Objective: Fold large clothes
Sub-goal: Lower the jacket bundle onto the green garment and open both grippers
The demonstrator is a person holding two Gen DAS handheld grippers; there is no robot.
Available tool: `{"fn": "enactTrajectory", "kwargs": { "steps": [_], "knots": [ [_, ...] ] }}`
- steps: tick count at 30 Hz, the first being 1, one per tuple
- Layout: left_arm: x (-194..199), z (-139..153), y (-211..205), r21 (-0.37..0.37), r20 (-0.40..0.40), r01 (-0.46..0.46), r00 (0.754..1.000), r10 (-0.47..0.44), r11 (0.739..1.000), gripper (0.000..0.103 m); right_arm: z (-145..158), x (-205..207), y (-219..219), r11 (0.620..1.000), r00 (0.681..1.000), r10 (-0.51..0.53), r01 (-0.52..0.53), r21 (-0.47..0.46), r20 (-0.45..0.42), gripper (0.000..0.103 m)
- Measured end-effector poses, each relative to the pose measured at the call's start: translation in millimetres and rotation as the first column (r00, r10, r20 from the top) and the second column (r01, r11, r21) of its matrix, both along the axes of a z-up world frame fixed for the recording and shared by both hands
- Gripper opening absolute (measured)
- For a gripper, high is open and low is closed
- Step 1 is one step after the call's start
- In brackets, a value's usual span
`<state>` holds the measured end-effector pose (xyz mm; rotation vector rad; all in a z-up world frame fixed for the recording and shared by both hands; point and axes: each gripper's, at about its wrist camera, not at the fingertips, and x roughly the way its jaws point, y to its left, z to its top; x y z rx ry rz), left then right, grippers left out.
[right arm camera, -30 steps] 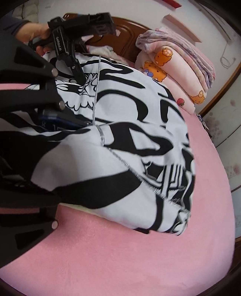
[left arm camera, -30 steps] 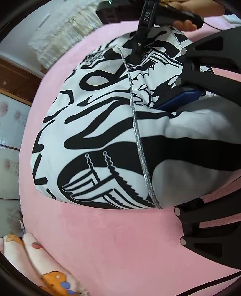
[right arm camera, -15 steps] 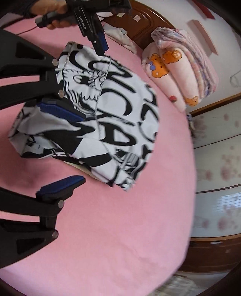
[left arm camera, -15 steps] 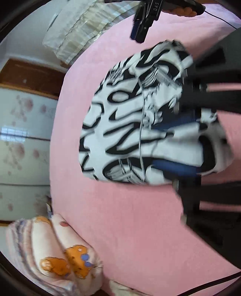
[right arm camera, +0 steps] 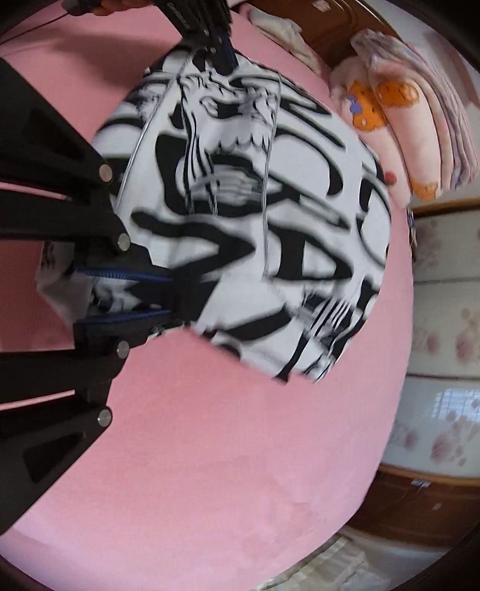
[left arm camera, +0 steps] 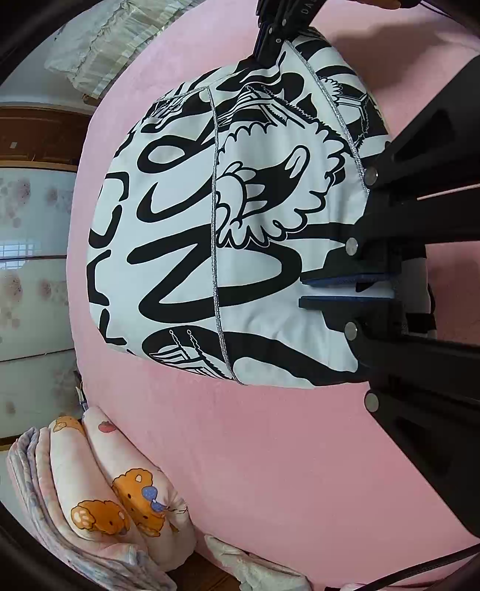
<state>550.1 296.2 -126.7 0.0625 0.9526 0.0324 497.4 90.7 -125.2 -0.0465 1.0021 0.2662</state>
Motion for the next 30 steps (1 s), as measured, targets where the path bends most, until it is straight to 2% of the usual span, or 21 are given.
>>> {"fn": "enactTrajectory", "kwargs": {
  "steps": [5, 8, 11, 12, 13, 15, 18, 20, 22, 24, 30],
  "knots": [
    [-3.5, 7.3, -4.4, -0.005, -0.003, -0.029, 1.0, 0.029, 1.0, 0.006, 13.4, -3.0, -4.0, 1.0, 1.0, -0.009, 0.009, 0.005, -0.007, 0.013],
    [-11.9, 14.8, -7.9, -0.03, -0.006, -0.041, 0.999, 0.04, 0.999, 0.019, 25.8, -12.7, -11.6, 0.999, 1.0, -0.008, 0.009, 0.034, -0.022, 0.017],
    [-26.7, 25.5, -19.5, -0.039, 0.0, -0.029, 1.0, 0.029, 0.999, 0.051, 41.1, -27.5, -16.5, 0.999, 1.0, -0.001, 0.002, 0.043, -0.021, 0.017],
    [-33.1, 30.0, -23.6, -0.036, 0.005, -0.032, 0.999, 0.032, 0.999, 0.069, 46.0, -32.7, -19.1, 0.999, 1.0, 0.002, -0.001, 0.041, -0.02, 0.017],
    [-40.6, 35.2, -27.3, -0.03, 0.013, -0.045, 0.999, 0.045, 0.999, 0.079, 52.1, -39.5, -22.4, 0.999, 1.0, 0.005, -0.004, 0.039, -0.019, 0.017],
    [-53.8, 44.2, -33.4, -0.036, 0.017, -0.054, 0.998, 0.055, 0.998, 0.083, 64.0, -50.1, -27.3, 0.999, 1.0, 0.006, -0.005, 0.037, -0.016, 0.017],
    [-73.9, 55.8, -41.5, -0.048, -0.009, -0.071, 0.997, 0.07, 0.996, 0.083, 82.7, -70.6, -37.9, 0.999, 1.0, -0.001, 0.001, 0.033, -0.009, 0.019],
    [-89.5, 63.0, -46.2, -0.053, -0.026, -0.093, 0.995, 0.092, 0.994, 0.084, 95.2, -87.1, -45.8, 1.0, 1.0, -0.007, 0.007, 0.02, -0.001, 0.027],
    [-109.0, 70.3, -53.2, -0.063, -0.041, -0.11, 0.993, 0.108, 0.992, 0.084, 105.6, -104.3, -55.3, 1.0, 1.0, -0.017, 0.017, 0.003, 0.01, 0.039],
    [-128.5, 77.4, -62.5, -0.072, -0.049, -0.111, 0.993, 0.107, 0.991, 0.084, 115.5, -124.5, -68.1, 1.0, 0.999, -0.03, 0.03, -0.001, 0.016, 0.046],
    [-196.5, 101.6, -99.8, -0.115, -0.032, -0.088, 0.996, 0.085, 0.989, 0.084, 132.4, -186.4, -102.1, 0.998, 0.999, -0.04, 0.041, -0.046, 0.018, 0.051]
  ]
}}
